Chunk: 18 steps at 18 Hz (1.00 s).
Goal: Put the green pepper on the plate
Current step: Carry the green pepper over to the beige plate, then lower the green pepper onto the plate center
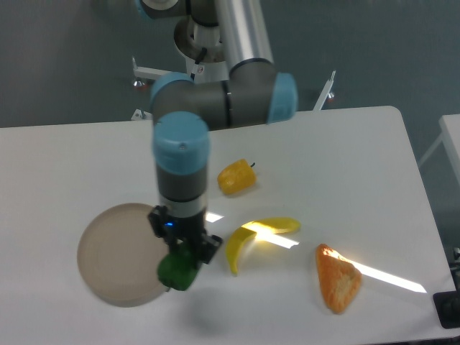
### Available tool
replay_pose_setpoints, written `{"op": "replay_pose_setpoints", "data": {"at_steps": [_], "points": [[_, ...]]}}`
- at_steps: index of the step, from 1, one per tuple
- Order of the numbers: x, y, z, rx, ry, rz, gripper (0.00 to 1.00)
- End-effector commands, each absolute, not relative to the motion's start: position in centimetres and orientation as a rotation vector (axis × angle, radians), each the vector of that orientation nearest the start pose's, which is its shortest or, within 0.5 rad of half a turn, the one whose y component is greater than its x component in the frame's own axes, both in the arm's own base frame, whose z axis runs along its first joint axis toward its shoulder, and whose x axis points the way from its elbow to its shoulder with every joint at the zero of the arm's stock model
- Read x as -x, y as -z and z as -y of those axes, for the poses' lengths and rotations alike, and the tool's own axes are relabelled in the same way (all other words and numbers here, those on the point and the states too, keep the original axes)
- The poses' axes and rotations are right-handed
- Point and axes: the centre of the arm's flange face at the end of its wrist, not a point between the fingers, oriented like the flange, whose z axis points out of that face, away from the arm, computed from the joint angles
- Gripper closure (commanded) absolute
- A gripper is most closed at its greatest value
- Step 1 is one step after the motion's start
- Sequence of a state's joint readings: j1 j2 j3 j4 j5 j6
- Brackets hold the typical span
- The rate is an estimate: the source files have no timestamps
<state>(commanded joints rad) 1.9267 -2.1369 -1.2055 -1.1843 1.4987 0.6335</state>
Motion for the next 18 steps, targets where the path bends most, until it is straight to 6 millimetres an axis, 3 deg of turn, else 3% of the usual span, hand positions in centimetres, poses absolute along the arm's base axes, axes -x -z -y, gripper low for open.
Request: {"op": "replay_pose_setpoints", "data": {"at_steps": [6, 8, 10, 18], "points": [[10.0, -33.2, -72.5, 2.906, -0.024, -0.487, 0.69], [8.8, -32.3, -72.7, 2.885, -0.031, -0.600, 0.70], [8.6, -31.5, -72.5, 2.862, -0.032, -0.711, 0.70], [7.0, -29.0, -72.1, 2.819, 0.054, -0.813, 0.71]]}}
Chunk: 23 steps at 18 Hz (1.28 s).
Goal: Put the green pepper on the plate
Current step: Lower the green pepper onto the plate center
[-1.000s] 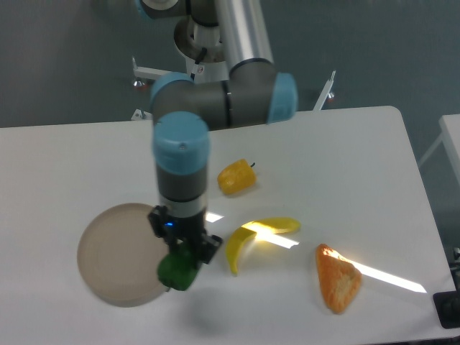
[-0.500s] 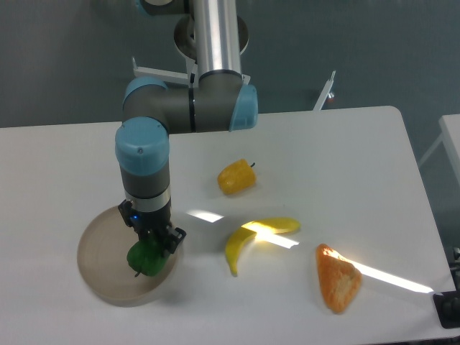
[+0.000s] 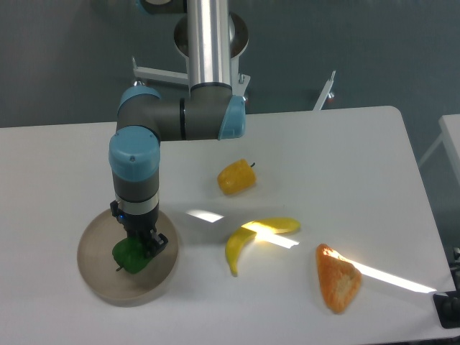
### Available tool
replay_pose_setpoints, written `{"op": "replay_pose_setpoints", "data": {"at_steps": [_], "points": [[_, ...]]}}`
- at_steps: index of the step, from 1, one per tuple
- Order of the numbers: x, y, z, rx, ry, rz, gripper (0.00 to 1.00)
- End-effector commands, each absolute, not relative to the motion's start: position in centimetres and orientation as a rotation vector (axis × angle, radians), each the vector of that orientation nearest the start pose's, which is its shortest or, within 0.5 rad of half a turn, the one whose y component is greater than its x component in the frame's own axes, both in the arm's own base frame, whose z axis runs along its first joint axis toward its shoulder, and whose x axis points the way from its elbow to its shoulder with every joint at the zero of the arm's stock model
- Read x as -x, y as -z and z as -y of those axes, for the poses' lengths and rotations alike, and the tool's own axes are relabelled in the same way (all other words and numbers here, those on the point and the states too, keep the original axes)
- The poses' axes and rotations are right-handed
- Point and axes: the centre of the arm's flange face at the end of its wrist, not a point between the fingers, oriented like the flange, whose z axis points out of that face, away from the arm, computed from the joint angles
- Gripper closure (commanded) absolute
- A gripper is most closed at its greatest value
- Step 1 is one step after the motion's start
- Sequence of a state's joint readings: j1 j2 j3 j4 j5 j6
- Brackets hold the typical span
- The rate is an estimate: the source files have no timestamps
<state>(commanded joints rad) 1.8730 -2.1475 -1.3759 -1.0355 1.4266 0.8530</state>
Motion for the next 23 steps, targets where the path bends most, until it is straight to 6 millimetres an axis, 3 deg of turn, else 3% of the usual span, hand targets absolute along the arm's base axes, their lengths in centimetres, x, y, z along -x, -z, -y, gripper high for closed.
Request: {"op": "replay_pose_setpoints", "data": {"at_steps": [7, 17, 19, 23], "points": [[6.4, -27.5, -72.3, 2.829, 0.094, -0.788, 0.70], [6.5, -27.1, -72.3, 2.830, 0.108, -0.786, 0.66], [6.3, -27.1, -72.3, 2.829, 0.108, -0.791, 0.59], [6.5, -27.6, -72.4, 2.822, 0.100, -0.790, 0.22]]}}
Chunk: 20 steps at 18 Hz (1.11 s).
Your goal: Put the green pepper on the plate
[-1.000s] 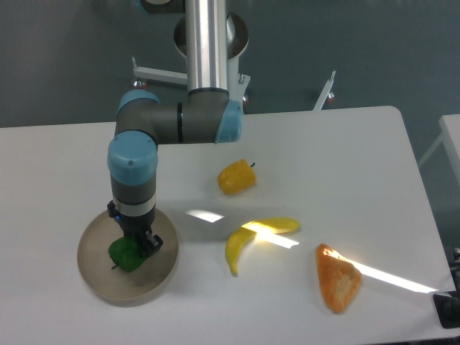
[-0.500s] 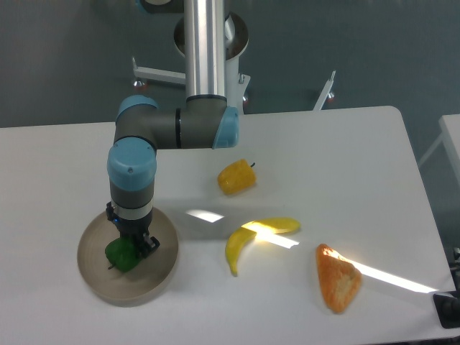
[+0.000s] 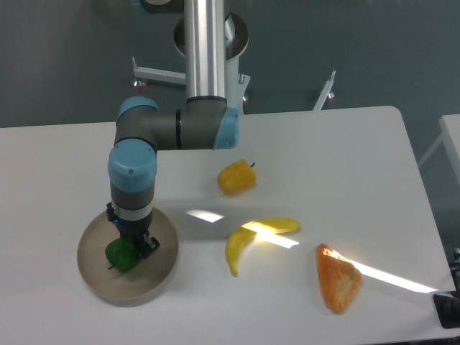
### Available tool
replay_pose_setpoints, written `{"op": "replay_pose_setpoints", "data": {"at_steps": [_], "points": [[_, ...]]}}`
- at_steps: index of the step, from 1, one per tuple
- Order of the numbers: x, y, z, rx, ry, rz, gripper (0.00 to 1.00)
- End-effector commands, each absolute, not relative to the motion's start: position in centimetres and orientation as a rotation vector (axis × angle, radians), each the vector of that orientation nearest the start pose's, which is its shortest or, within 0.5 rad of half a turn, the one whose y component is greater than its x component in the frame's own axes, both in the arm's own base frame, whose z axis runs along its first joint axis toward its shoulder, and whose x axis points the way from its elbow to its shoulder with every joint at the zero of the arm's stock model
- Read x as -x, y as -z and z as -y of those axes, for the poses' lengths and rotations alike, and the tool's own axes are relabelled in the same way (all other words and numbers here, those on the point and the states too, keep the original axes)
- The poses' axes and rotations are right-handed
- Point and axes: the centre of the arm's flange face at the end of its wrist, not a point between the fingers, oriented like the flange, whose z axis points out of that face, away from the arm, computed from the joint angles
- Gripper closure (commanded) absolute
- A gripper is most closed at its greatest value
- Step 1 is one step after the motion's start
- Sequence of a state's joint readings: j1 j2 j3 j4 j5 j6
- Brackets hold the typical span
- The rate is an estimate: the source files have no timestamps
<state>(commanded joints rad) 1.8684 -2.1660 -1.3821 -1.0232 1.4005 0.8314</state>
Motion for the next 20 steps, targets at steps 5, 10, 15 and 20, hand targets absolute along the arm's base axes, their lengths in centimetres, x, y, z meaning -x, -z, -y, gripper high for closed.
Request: {"op": "replay_pose_setpoints", "data": {"at_steps": [5, 10, 15, 20], "points": [[7.1, -28.6, -72.1, 2.816, 0.090, -0.776, 0.05], [10.5, -31.8, -70.9, 2.800, 0.049, -0.710, 0.00], [18.9, -34.7, -68.9, 2.805, -0.041, -0.623, 0.00], [27.2, -37.4, -66.4, 2.855, -0.193, -0.703, 0.00]]}}
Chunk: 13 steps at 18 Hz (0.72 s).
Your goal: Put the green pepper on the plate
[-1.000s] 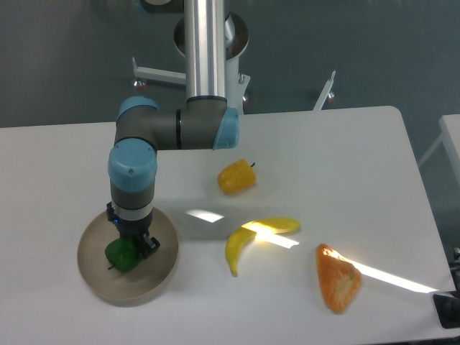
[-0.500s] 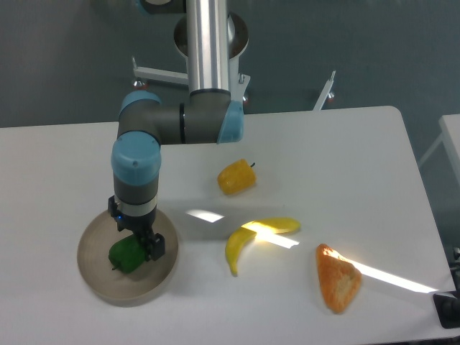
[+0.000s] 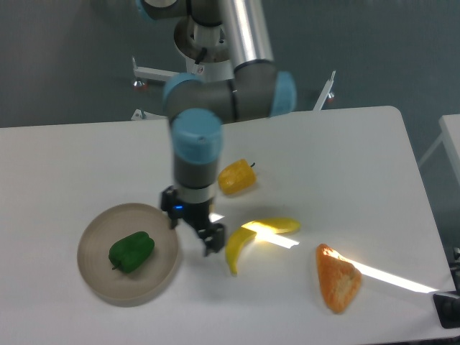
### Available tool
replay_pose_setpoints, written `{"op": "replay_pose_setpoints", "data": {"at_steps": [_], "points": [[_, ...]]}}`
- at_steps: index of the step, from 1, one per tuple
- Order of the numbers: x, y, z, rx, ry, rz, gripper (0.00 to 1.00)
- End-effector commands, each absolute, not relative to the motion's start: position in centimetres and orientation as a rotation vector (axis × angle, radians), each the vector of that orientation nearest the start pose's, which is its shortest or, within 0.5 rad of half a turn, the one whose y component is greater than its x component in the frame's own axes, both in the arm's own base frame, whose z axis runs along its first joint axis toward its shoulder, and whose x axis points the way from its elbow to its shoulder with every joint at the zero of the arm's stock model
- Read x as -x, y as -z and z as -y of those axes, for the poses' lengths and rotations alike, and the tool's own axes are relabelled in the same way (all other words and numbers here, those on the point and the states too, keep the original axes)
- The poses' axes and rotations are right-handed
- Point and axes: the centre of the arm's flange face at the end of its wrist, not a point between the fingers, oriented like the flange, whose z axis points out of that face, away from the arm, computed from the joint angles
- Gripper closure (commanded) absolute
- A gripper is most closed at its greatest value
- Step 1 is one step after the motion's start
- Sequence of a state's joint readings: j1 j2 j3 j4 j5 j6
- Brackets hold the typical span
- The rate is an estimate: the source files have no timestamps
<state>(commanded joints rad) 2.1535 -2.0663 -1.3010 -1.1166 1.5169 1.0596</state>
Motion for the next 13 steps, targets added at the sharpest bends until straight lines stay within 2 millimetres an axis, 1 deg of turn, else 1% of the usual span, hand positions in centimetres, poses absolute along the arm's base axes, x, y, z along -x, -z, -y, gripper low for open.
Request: {"op": "replay_pose_setpoints", "data": {"at_steps": [2, 4, 5, 7, 11, 13], "points": [[29.9, -37.7, -65.6, 2.851, -0.218, -0.760, 0.00], [31.6, -37.9, -65.2, 2.844, -0.241, -0.813, 0.00], [32.1, -38.0, -65.0, 2.853, -0.263, -0.820, 0.00], [32.6, -37.6, -65.1, 2.877, -0.292, -0.825, 0.00], [32.8, -38.0, -65.3, 2.871, -0.312, -0.820, 0.00], [32.8, -37.8, -65.5, 2.872, -0.311, -0.823, 0.00]]}}
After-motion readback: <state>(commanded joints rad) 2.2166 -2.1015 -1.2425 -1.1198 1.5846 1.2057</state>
